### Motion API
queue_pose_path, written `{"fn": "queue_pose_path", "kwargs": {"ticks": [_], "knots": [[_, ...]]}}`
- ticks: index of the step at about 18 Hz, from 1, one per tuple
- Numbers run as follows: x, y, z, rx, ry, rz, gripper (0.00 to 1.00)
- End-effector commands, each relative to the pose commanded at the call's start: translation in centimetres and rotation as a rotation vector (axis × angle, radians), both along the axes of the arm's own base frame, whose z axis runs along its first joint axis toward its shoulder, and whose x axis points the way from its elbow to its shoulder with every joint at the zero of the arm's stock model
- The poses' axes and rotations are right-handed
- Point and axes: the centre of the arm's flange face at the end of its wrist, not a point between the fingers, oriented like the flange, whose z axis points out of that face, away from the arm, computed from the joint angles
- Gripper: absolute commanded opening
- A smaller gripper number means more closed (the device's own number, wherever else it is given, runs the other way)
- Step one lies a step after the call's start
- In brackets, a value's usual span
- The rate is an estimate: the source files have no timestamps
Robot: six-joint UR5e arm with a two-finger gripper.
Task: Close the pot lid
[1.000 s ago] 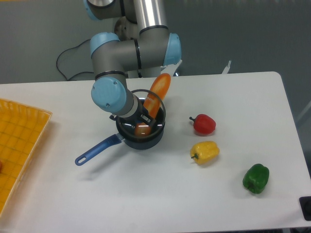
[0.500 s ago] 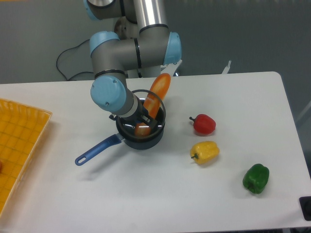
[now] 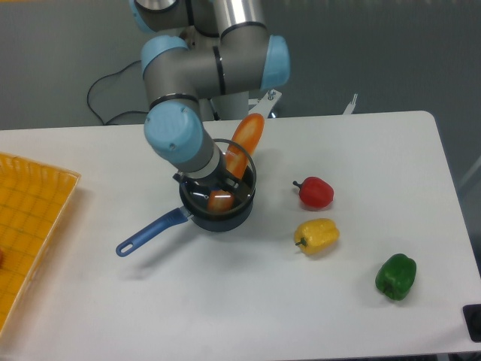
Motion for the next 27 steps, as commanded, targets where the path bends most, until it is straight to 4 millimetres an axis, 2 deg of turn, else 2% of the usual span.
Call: {"fn": "queue_pose_path", "kwargs": {"ticks": [4, 8, 12, 20, 23, 27], "knots": [[-2.3, -1.7, 1.5, 0.025, 0.02, 0.045, 1.0], [-5.1, -3.1, 2.1, 0.103, 0.015, 0.072, 1.0], [-7.7, -4.2, 2.3, 0.177, -0.002, 0.003, 1.0], [-13.2, -8.1, 0.6, 0.15, -0.044, -0.209, 1.0], [-15.2, -8.0, -0.6, 0.164, -0.068, -0.222, 1.0], [-17.1, -9.4, -0.8, 0.164, -0.067, -0.228, 1.0]]}}
